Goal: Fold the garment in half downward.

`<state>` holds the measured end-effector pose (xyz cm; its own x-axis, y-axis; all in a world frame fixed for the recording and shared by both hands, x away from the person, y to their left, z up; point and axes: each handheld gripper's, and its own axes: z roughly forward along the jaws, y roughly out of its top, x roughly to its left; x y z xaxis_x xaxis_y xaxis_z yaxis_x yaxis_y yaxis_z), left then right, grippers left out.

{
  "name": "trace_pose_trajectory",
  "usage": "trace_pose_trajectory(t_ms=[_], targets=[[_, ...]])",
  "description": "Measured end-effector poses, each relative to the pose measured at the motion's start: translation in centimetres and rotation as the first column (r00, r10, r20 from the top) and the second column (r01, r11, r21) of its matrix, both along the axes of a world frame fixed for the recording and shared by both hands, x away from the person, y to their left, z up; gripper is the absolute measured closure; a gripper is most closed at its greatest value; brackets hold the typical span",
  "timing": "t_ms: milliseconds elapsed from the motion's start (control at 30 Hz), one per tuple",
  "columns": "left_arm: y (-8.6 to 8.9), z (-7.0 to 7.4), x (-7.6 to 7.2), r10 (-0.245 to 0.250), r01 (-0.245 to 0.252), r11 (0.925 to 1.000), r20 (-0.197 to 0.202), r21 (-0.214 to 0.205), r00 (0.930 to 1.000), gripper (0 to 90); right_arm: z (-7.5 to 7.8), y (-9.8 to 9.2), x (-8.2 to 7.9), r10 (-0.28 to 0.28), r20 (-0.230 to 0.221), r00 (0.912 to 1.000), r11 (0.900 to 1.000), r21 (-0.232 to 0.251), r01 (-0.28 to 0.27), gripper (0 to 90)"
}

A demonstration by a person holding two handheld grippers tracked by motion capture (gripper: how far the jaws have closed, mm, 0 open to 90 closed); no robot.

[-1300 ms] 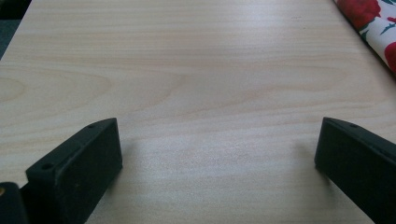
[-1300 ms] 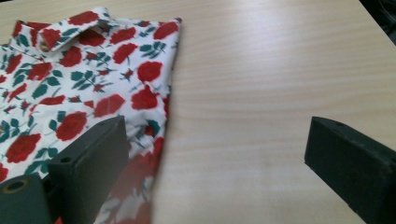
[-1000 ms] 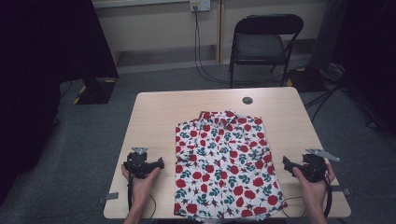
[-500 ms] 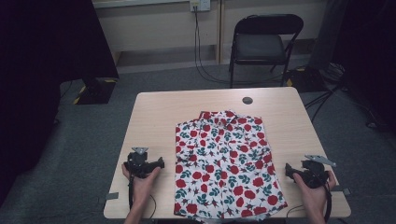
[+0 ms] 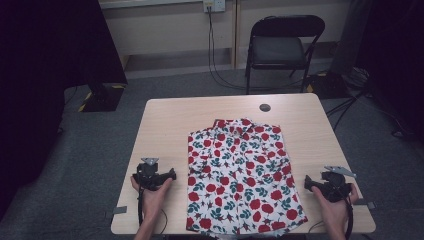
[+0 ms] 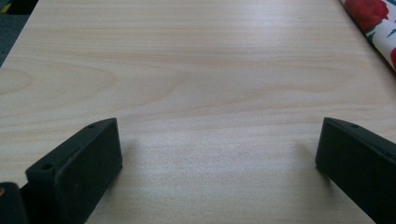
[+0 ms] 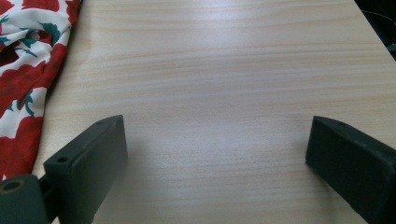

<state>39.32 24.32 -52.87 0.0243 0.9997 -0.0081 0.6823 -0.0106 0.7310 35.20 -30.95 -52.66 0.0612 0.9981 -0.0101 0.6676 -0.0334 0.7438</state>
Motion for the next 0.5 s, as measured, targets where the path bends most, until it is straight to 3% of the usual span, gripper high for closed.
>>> trace_pose_trajectory(t_ms=[367,500], targets=[[0.06,0.21,-0.04,-0.012,0.012,0.9999,-0.011,-0.004,0.9999,1.2,0.08,0.03,0.11,0.005,-0.012,0.9999,1.0000,0.000,-0.005,4.4],[0.06,0.62,-0.47,-0.040,0.041,0.9979,0.013,-0.049,0.9991,8.1,0.43,-0.10,0.21,0.034,-0.010,0.9994,0.9986,0.040,-0.034,7.1]])
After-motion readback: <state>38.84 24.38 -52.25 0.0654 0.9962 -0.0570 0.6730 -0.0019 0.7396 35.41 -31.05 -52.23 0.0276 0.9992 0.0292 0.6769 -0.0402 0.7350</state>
